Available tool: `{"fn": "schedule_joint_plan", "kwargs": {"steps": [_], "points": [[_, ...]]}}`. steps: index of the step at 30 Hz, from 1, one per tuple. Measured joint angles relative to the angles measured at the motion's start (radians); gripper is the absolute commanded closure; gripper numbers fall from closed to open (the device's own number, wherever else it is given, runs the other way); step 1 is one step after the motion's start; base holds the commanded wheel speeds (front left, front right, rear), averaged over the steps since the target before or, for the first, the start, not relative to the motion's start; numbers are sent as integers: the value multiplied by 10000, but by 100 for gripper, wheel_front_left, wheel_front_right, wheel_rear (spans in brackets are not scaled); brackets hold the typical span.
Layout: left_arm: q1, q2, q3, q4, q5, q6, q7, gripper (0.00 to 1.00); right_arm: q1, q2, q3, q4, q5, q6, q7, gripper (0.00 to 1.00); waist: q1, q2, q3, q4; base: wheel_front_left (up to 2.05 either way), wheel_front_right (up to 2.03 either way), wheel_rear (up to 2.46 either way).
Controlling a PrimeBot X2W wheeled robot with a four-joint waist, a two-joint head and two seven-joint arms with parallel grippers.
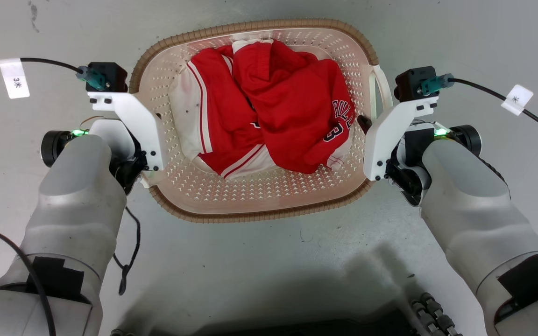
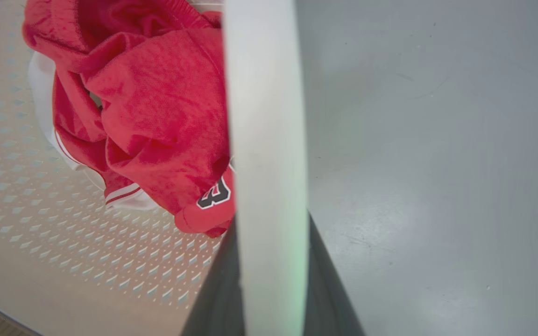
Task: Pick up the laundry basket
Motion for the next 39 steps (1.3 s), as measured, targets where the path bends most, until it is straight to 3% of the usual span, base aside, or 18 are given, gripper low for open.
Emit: {"fn": "schedule_joint_plan", "kwargs": {"steps": [8, 16, 26, 39], "points": [[1, -13, -347, 31, -199, 36, 215, 100, -10, -33, 433, 117, 414, -6, 35, 100, 2, 0, -147, -22, 0, 0, 0], [129, -132, -769, 134, -370, 42, 1093, 100, 296, -84, 844, 205, 1049, -19, 957, 100, 1, 0, -915, 71, 0, 0, 0], [710, -399, -1034, 211, -894, 56, 3145, 100, 955, -113, 1014, 460, 1760, -48, 3024, 100, 1, 0, -2589, 237, 0, 0, 0], [1678, -612, -1243, 232, -1499, 56, 4550, 100, 1847, -234, 934, 577, 2184, -46, 5053, 100, 1, 0, -5317, 410, 0, 0, 0]]}}
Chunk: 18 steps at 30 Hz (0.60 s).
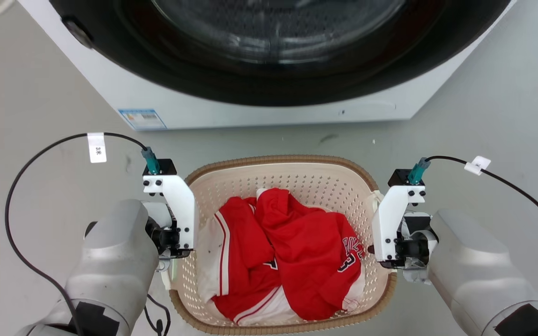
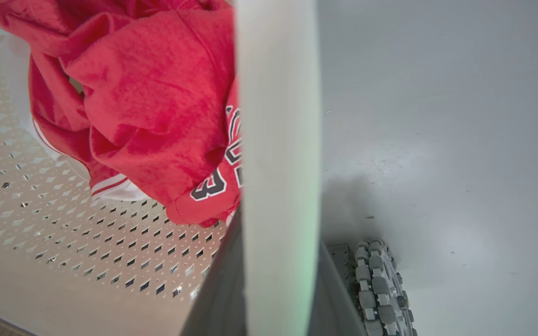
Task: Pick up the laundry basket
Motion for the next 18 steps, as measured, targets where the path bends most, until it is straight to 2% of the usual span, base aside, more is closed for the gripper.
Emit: {"fn": "schedule_joint_plan", "kwargs": {"steps": [10, 18], "points": [[718, -178, -213, -4, -362, 17, 431, 100, 469, -130, -196, 8, -138, 2, 1039, 100, -1, 0, -1738, 47, 0, 0, 0], [1376, -305, -430, 0, -583, 27, 654, 100, 1186, -140, -543, 17, -387, 4, 1392, 100, -1, 0, -3075, 104, 0, 0, 0]]}}
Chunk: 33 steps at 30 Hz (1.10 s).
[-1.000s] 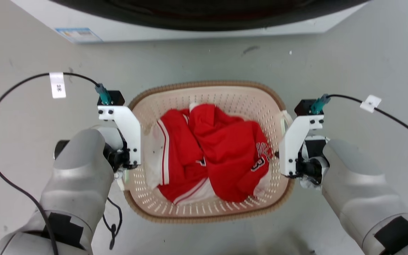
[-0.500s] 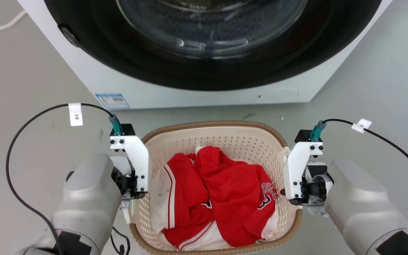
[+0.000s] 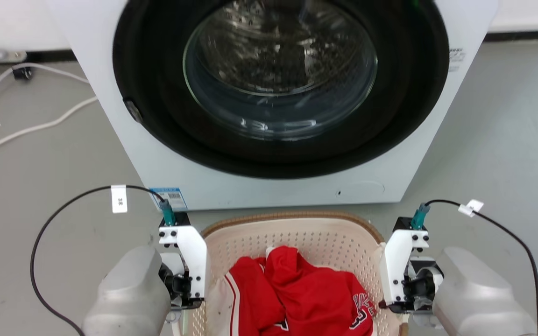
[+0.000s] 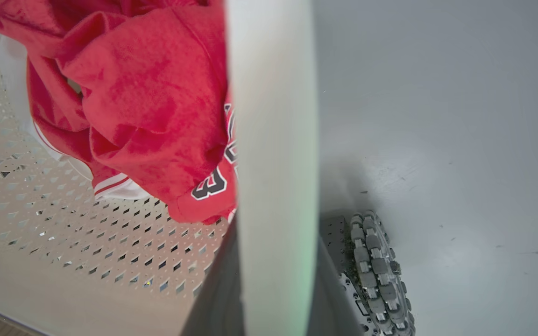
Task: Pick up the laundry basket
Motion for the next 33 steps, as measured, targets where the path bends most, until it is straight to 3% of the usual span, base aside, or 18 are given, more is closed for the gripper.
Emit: {"fn": "schedule_joint_plan", "kwargs": {"steps": [15, 33], "points": [[561, -15, -291, -48, -476, -2, -132, 100, 438, 33, -556, -13, -1011, 44, 443, 100, 0, 0, -1304, -32, 0, 0, 0], [645, -4, -621, -77, -941, 0, -265, 100, 462, 148, -1369, -8, -1981, 46, 476, 100, 1, 0, -1657, -7, 0, 0, 0]]}}
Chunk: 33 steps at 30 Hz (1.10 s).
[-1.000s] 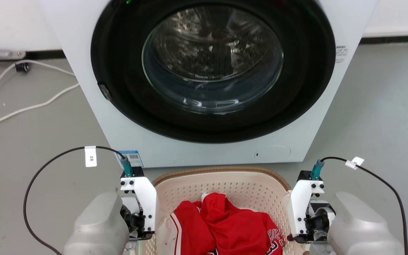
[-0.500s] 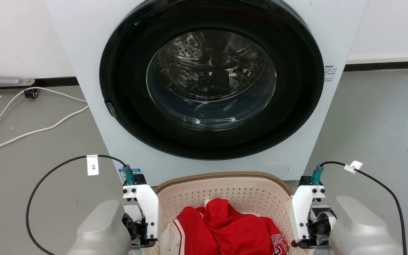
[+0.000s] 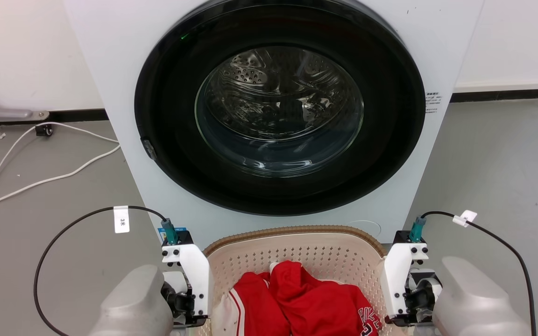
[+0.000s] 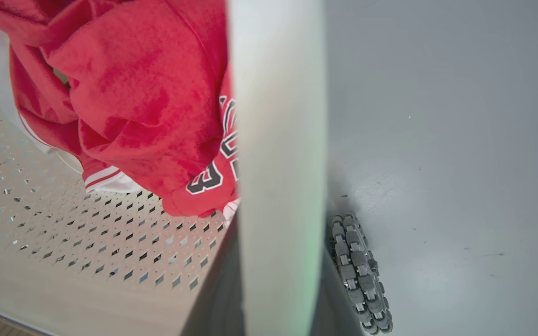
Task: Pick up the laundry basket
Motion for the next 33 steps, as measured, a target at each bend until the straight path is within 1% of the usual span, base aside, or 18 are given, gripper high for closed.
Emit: {"fn": "schedule_joint_plan", "kwargs": {"steps": [19, 33], "points": [[12, 25, -362, 15, -316, 0, -84, 100, 2, 121, -719, 6, -769, 0, 90, 100, 1, 0, -65, -25, 0, 0, 0], [34, 21, -640, 15, -602, 0, 84, 100, 52, 151, -1198, 12, -1195, -2, 130, 100, 0, 0, -118, -1, 0, 0, 0]]}}
